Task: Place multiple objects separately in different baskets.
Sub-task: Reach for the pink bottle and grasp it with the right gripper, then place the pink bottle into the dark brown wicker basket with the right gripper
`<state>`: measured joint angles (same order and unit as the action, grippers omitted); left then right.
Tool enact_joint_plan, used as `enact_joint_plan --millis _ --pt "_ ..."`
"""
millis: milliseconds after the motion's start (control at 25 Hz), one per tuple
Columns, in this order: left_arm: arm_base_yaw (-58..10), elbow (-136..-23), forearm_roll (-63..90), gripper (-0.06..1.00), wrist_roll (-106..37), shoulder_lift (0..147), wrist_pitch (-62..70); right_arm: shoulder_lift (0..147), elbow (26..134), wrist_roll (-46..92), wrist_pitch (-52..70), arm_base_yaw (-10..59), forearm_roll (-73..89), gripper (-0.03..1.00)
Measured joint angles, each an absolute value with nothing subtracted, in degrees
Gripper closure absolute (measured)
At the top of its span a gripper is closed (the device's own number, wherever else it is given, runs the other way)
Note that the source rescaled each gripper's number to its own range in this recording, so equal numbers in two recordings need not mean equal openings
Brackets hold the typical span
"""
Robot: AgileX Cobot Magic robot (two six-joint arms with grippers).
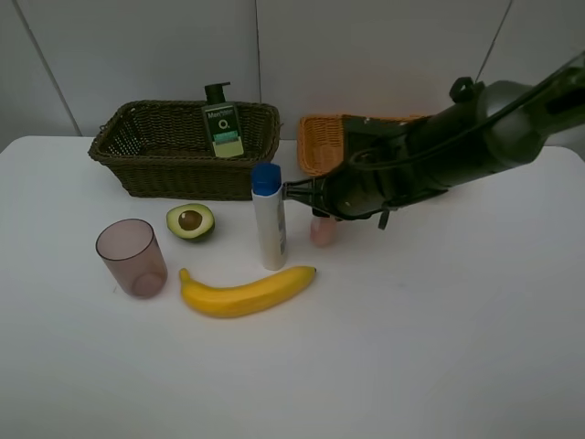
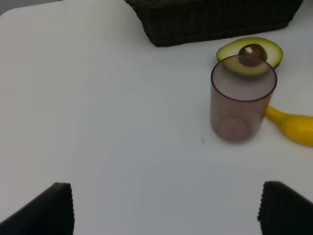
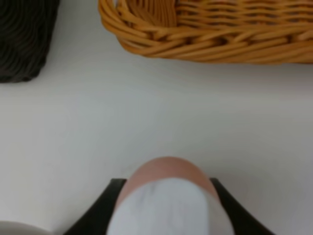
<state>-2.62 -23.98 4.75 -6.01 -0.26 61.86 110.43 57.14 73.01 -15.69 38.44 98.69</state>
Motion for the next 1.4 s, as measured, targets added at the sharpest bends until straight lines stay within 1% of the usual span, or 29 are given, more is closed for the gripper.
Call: enact_joint_plan --millis 720,920,1080,1400 --pt "-2.6 -24.0 4.7 -0.05 -6.0 -0.3 61.9 102.5 57.1 74.1 -17.1 38.4 98.6 0.96" --pt "-2.6 -24.0 4.7 -0.05 -6.0 -0.3 61.9 100.5 57.1 74.1 -17.1 38.4 96.3 0.96" --pt "-2.6 -24.0 4.7 -0.05 -6.0 -0.3 61.9 100.5 59.0 74.1 -16.6 38.4 92.7 0.96" --pt "-2.6 -24.0 4.7 -0.05 -6.0 -0.3 61.9 100.6 67.2 74.1 -11.8 38.4 87.8 0.96"
